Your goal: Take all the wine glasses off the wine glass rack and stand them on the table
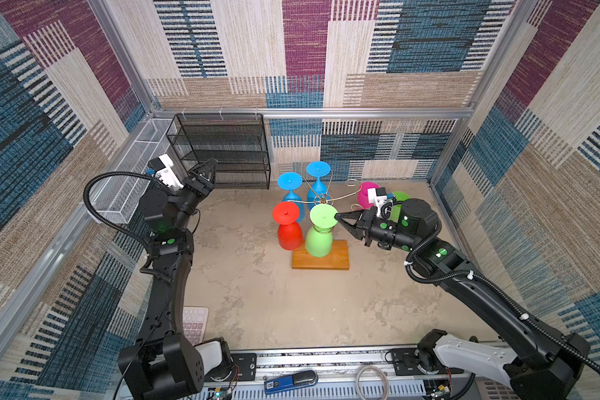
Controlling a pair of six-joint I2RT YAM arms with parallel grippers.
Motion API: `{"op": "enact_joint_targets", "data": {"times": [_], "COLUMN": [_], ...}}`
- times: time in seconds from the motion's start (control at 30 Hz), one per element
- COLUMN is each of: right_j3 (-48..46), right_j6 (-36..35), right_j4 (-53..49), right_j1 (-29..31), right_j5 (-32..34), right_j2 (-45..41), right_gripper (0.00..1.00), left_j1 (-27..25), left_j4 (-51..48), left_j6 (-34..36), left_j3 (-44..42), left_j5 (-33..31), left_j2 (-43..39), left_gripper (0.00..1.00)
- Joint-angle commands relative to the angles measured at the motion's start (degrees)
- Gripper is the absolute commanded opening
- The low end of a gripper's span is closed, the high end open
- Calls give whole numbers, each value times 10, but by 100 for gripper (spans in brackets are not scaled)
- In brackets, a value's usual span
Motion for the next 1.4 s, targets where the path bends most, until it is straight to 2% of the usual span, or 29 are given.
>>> {"op": "enact_joint_targets", "data": {"times": [0.0,0.63,1.37], "right_j3": [-3,-34,-53], "right_j6": [2,19,4], "right_j4": [13,3,-49], "right_j1": [1,0,0], "right_j5": [20,52,91], "right_j2": [-8,-41,-104], "right_gripper": [0,0,0], "left_j1": [0,1,2], "left_j4": [21,25,40], "left_j6": [-4,-4,-14], "left_j3": [-1,-4,-15], "left_j5": [2,1,-5], "left_j2": [-4,-2,-3], "left_gripper": [70,70,71]}}
